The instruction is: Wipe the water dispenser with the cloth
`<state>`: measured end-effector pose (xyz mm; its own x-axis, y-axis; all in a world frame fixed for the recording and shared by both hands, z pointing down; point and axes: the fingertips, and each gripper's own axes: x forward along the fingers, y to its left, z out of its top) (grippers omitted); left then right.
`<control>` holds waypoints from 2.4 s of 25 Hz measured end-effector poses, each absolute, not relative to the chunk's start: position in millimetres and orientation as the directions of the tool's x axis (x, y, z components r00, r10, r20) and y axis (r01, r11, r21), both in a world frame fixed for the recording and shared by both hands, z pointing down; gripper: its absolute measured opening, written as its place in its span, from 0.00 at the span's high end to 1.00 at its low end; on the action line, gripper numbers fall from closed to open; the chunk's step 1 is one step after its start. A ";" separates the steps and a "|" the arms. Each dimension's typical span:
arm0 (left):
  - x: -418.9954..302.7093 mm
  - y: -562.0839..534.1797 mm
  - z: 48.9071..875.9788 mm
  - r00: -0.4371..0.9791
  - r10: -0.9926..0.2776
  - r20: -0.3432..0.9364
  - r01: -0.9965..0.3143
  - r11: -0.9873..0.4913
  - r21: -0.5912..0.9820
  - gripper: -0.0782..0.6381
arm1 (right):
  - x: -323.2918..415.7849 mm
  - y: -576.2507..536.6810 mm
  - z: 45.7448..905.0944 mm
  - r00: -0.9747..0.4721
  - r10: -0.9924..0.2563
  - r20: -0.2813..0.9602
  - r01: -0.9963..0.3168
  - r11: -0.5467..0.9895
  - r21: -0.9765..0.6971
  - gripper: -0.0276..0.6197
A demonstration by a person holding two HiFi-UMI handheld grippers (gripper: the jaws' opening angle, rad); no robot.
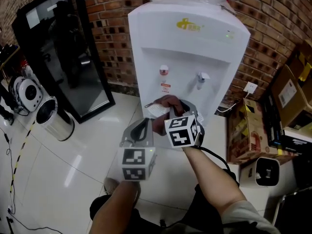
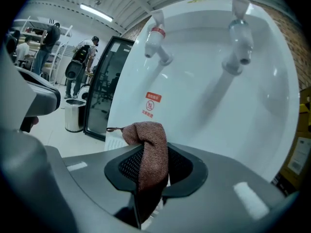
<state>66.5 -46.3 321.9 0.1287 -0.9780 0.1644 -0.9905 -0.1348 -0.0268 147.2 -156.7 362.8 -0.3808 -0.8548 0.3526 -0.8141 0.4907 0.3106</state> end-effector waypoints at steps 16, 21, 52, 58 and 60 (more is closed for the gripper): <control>107.4 -48.5 321.1 0.211 -0.966 0.152 -0.975 -0.220 -0.044 0.89 | 225.3 -126.4 346.0 -0.277 -0.902 0.332 -0.773 0.414 0.480 0.78; 111.4 -52.0 324.4 0.220 -0.963 0.157 -0.972 -0.230 -0.049 0.89 | 257.7 -120.3 331.1 -0.236 -0.926 0.294 -0.776 0.361 0.517 0.78; -34.3 -54.6 340.0 -0.031 -0.993 0.112 -0.985 0.011 -0.170 0.89 | 80.2 -66.6 347.6 -0.639 -0.758 0.133 -0.736 0.652 0.181 0.78; -64.4 -36.9 379.8 -0.091 -0.972 0.216 -0.992 0.069 -0.108 0.89 | 21.9 -89.5 437.3 -0.593 -0.757 0.275 -0.746 0.645 0.168 0.78; -73.4 -27.7 383.4 -0.110 -0.967 0.231 -0.992 0.094 -0.080 0.89 | 15.1 -99.9 457.2 -0.567 -0.768 0.296 -0.764 0.625 0.159 0.78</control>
<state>-73.4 -27.7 383.4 -0.1104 -0.9668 0.2305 -0.9923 0.0943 -0.0801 15.1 -99.9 457.2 -0.5674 -0.7685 0.2959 -0.7640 0.6253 0.1592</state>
